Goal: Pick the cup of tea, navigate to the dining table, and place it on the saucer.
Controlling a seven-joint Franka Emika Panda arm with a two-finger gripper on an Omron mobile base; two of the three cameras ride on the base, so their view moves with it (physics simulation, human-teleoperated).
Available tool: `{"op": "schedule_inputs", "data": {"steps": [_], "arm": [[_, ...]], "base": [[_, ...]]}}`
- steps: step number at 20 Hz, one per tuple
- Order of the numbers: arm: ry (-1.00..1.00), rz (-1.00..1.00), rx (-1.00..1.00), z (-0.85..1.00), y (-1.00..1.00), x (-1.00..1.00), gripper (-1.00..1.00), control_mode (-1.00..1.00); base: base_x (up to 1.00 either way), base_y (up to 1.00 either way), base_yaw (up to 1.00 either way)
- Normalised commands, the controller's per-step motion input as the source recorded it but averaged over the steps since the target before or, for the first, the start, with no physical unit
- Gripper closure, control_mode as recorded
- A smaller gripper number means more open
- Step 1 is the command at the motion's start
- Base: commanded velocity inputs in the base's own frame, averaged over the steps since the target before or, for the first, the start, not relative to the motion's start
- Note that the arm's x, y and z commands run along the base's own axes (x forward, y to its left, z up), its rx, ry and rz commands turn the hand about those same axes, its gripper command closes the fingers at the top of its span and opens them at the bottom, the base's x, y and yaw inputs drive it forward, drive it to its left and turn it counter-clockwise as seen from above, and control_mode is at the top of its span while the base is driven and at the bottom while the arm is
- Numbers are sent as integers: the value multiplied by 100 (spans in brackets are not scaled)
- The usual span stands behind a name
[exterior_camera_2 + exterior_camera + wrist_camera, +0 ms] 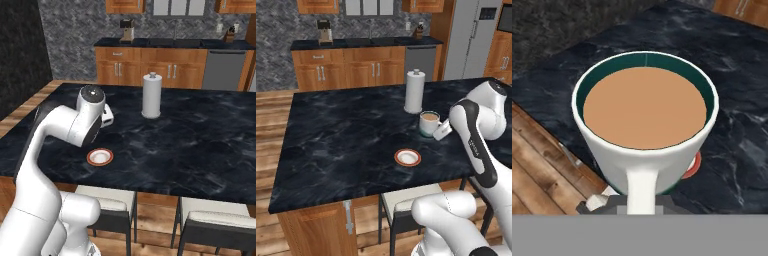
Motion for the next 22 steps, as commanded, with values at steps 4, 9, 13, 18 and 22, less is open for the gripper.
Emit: {"op": "schedule_inputs", "data": {"steps": [4, 9, 13, 18, 22], "arm": [[0, 11, -9, -31, 0, 0, 100, -100], [0, 10, -5, -36, -1, 0, 100, -100], [0, 8, -3, -36, 0, 3, 100, -100], [0, 5, 0, -33, 0, 18, 100, -100], [0, 4, 0, -32, 0, 24, 100, -100]], "base": [[0, 0, 0], [0, 0, 0], [0, 0, 0], [0, 0, 0], [0, 0, 0]]}}
